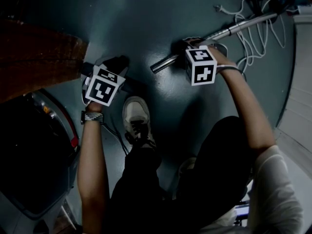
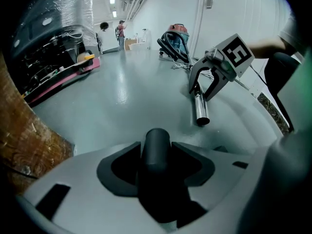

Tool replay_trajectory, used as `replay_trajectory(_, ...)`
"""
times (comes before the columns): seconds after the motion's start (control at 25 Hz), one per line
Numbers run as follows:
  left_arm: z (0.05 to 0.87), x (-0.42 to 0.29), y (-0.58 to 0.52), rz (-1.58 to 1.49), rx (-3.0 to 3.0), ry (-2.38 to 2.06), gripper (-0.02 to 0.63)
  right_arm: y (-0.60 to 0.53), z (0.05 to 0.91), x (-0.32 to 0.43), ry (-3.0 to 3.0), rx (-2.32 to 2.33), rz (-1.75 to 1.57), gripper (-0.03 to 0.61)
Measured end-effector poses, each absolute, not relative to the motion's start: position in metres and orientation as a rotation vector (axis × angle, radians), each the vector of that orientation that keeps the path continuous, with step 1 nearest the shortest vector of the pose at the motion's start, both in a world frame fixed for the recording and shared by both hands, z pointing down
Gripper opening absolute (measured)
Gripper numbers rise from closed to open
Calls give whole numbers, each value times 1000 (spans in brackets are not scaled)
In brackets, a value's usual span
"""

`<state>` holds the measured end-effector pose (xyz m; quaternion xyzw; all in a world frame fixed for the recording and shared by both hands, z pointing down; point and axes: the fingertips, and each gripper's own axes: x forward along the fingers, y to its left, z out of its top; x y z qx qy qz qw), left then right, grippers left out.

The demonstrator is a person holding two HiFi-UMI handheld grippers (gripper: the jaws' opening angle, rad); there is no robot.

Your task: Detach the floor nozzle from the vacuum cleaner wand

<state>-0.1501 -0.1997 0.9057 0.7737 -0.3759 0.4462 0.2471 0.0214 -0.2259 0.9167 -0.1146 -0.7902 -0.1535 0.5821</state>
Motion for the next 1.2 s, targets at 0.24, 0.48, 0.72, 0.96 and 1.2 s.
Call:
replay_trajectory(0.24, 902, -151, -201, 1168, 2123, -1044, 230, -229, 910, 25, -1891, -228, -301, 209)
replay_trajectory(0.48, 887, -150, -206, 1111, 2164, -1083, 233, -239, 886, 27, -2100, -84, -22, 209)
replay_trajectory(0.72, 857, -151, -222, 1022, 2215, -1165, 232, -260, 862, 30, -2233, 89, 101, 209)
replay_trajectory(0.96, 830, -142, -237, 928, 2290, -1222, 232, -274, 850, 37, -2270, 223, 194, 197)
replay_trajectory(1.2, 810, -141, -247, 860, 2334, -1323, 174, -292, 840, 37, -2245, 359, 112, 83)
